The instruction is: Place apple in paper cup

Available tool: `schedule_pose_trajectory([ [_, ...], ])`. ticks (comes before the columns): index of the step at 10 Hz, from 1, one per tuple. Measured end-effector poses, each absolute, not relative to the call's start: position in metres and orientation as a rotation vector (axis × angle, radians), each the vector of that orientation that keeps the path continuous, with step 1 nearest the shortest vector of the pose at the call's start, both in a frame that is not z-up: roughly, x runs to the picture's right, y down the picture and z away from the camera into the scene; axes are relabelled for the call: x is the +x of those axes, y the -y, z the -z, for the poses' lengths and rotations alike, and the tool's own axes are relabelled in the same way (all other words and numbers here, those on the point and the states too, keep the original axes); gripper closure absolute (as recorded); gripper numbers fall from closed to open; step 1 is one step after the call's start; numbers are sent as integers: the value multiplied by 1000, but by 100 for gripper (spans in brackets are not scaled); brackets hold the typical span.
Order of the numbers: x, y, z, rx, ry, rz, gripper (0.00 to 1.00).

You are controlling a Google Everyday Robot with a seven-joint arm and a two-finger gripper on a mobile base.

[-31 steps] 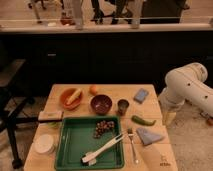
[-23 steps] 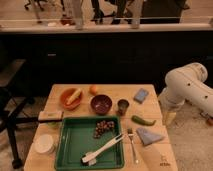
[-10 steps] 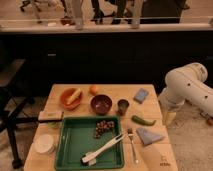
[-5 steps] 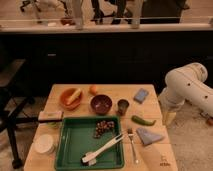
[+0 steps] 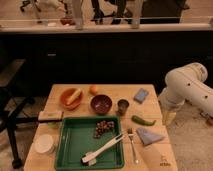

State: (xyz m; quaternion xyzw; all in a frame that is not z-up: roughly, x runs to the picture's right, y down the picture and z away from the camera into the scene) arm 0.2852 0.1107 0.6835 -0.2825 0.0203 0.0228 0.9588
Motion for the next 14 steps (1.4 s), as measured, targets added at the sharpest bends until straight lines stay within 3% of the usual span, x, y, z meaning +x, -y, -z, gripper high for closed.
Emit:
schedule_pose_trajectory([
  [6, 281, -106, -690, -570, -27, -68, 20],
  [14, 267, -23, -821, -543, 269, -365, 20],
])
